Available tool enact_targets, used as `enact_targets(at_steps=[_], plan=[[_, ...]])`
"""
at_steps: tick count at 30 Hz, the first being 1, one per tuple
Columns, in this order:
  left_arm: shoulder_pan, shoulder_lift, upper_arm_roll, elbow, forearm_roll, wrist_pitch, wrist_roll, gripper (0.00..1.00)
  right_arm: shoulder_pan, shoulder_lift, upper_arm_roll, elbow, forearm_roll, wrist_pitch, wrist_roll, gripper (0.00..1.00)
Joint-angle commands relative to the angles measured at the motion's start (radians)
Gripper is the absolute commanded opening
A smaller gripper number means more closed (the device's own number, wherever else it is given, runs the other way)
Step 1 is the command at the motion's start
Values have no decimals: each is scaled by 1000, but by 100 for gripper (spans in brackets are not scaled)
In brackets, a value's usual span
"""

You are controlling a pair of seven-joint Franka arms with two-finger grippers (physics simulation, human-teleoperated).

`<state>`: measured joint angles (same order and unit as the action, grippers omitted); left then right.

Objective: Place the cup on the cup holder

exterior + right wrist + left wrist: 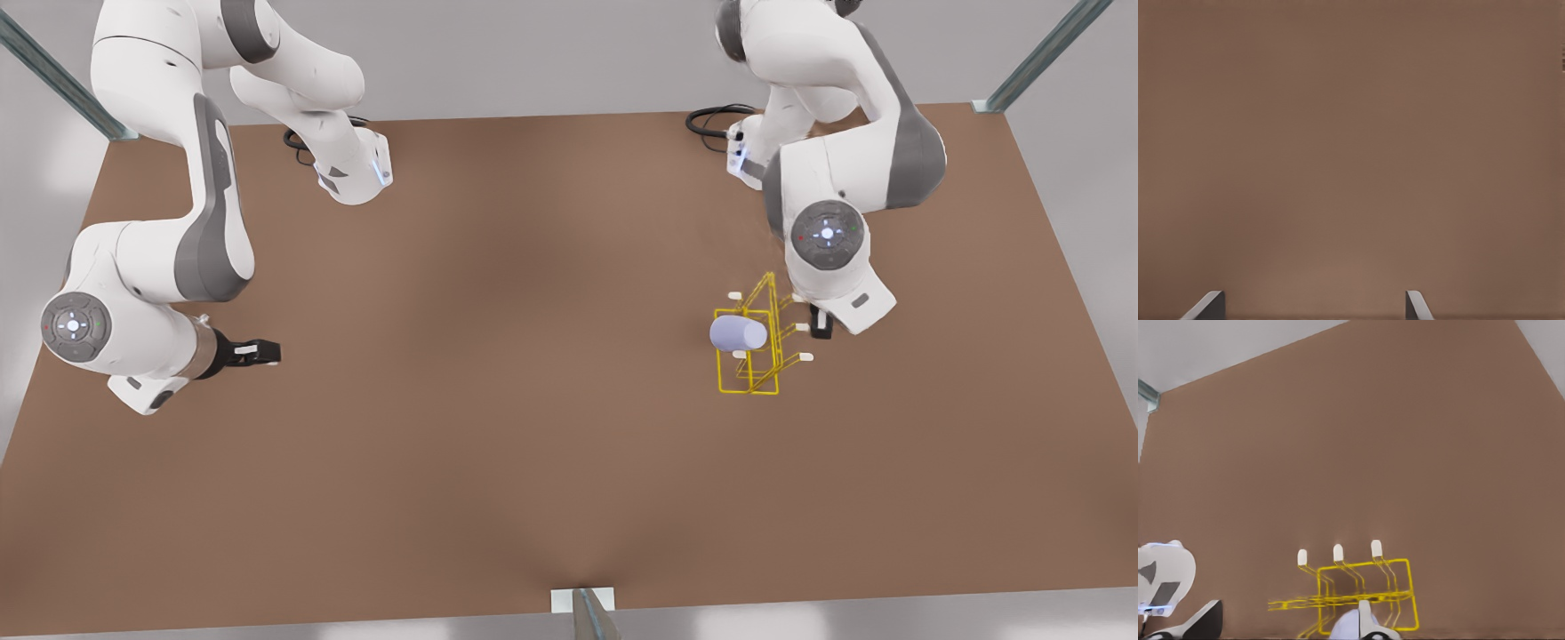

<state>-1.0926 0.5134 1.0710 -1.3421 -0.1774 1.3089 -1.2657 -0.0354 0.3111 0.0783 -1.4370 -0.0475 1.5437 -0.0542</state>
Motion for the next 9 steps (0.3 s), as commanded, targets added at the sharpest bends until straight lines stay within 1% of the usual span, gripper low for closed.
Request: enact_targets(at_steps=[1, 2, 3, 4, 5, 6, 7, 8, 9], plan=[[432, -177, -606, 41, 82, -111, 1360, 100, 0, -1, 0, 1, 0, 3, 2, 100], [804, -216, -1092, 26, 236, -62, 1280, 100, 2, -1, 0, 6, 0, 7, 2, 100], [841, -345, -1108, -179, 240, 110, 1307, 100, 2, 5, 0, 18, -2, 7, 4, 100], [849, -345, -1106, -178, 225, 83, 1332, 100, 2, 13, -2, 30, -2, 7, 1, 100], [850, -334, -1082, -108, 171, -95, 1408, 100, 2, 11, 0, 30, 0, 4, 1, 100], [844, -331, -1057, -92, 144, -92, 1398, 100, 3, 11, 0, 46, -2, 1, 1, 100], [843, -320, -1057, -83, 144, -62, 1387, 100, 3, 11, 0, 46, -5, 1, 0, 100], [843, -282, -1056, -19, 145, -92, 1385, 100, 6, 11, 0, 46, -9, 1, 7, 100], [843, -274, -1054, -14, 144, -99, 1385, 100, 3, 13, 0, 46, -8, 1, 7, 100]])
